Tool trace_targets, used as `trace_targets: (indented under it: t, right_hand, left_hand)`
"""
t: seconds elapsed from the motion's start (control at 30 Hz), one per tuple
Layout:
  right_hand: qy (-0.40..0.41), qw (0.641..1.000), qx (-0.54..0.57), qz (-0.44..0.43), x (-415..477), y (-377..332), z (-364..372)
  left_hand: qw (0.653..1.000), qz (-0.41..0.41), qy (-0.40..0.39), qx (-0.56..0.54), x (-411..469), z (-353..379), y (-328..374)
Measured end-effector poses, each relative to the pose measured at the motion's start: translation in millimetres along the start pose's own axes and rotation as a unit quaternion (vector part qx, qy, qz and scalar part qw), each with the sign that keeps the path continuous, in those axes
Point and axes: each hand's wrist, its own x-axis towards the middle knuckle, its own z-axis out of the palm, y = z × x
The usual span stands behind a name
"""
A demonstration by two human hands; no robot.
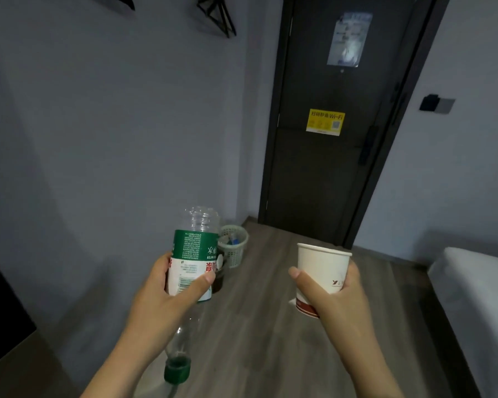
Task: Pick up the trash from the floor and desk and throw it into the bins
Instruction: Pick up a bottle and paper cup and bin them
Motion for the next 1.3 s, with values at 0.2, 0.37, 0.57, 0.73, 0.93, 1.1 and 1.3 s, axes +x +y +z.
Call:
trace_targets:
  t: [0.2,0.37,0.57,0.73,0.93,1.1,1.3]
  right_hand:
    - [-0.033,0.999,0.005,-0.023,127.9,9.8,4.0]
    - [-0.059,0.998,-0.001,-0.020,221.4,29.8,14.1]
    - [-0.083,0.997,-0.004,0.000,310.2,58.0,45.2]
    - [-0.085,0.996,-0.022,-0.005,392.2,75.6,92.4]
    - [-0.110,0.993,-0.029,0.009,491.7,74.3,159.8]
    - [-0.111,0.993,-0.038,0.024,557.9,91.7,206.1]
    - [-0.112,0.990,-0.047,0.074,647.8,127.5,235.3]
  left_hand:
    - [1.000,0.011,-0.009,0.000,94.1,74.3,17.4]
    - [1.000,0.000,-0.010,0.012,162.2,126.0,10.6]
    - [0.999,-0.024,0.025,0.023,250.6,155.7,-12.4]
    - [0.999,-0.036,0.008,-0.002,349.4,179.6,-33.0]
    - [0.998,-0.054,-0.025,0.002,481.0,189.4,-39.9]
    - [0.996,-0.064,-0.053,0.025,570.9,205.1,-53.9]
    - [0.993,-0.099,-0.048,0.045,648.3,236.5,-85.9]
